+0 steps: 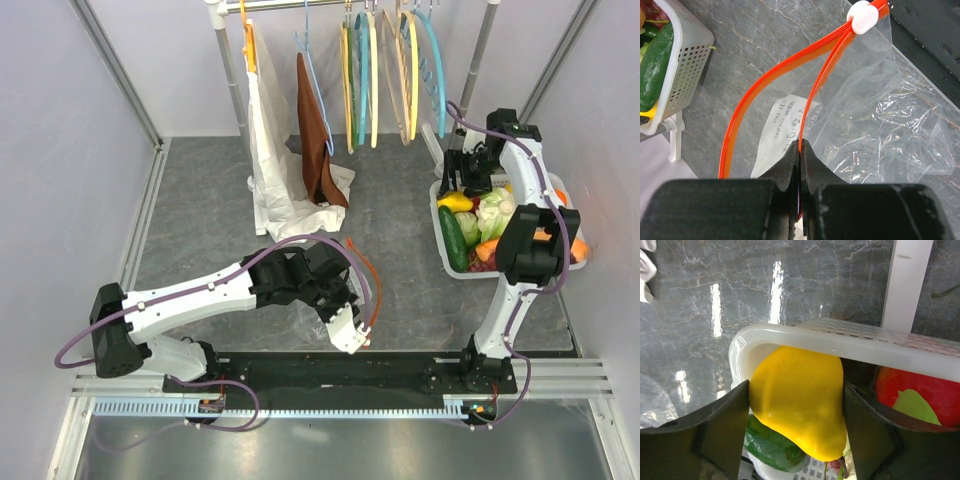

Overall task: Place the food in the zip-top bag and seal the zipper
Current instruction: Pick up the fake fruit from the bin, then place the fake fruit in the zipper food storage bag.

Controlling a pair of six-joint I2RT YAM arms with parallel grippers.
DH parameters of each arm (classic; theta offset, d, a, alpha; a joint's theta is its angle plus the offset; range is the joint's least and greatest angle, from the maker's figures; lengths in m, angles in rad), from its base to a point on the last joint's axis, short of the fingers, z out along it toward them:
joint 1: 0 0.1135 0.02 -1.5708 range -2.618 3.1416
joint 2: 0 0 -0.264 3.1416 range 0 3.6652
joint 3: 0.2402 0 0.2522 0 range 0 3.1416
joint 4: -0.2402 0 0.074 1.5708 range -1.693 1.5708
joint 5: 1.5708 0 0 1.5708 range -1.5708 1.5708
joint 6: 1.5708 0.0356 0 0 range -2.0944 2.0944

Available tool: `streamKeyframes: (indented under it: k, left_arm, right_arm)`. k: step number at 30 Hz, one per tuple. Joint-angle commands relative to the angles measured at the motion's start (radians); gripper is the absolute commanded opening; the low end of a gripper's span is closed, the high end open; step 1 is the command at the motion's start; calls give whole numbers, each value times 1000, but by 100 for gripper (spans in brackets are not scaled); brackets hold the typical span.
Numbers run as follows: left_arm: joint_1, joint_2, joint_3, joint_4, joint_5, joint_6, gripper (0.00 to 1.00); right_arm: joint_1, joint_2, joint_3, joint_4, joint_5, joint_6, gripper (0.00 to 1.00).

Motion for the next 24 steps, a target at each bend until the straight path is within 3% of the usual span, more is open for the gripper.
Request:
streamKeyframes:
  k: [1, 5, 13, 20, 24]
  left_arm:
    - [3, 3, 31, 25, 31, 1, 2]
    - [3, 4, 30, 27, 31, -5, 2]
    - [7, -5, 25, 25, 27, -5, 2]
    - [14, -23, 10, 42, 28, -9, 2]
    - [17, -25, 8, 54, 25, -18, 2]
  right_arm:
    - [-32, 15, 93, -65, -71, 18, 68]
    - [-61, 6, 137, -71, -121, 25, 61]
    - [-110, -116, 125, -99, -348, 88, 60]
    - [-130, -331, -134, -119, -542, 99, 60]
    - [-130, -423, -261, -214, -637, 53, 60]
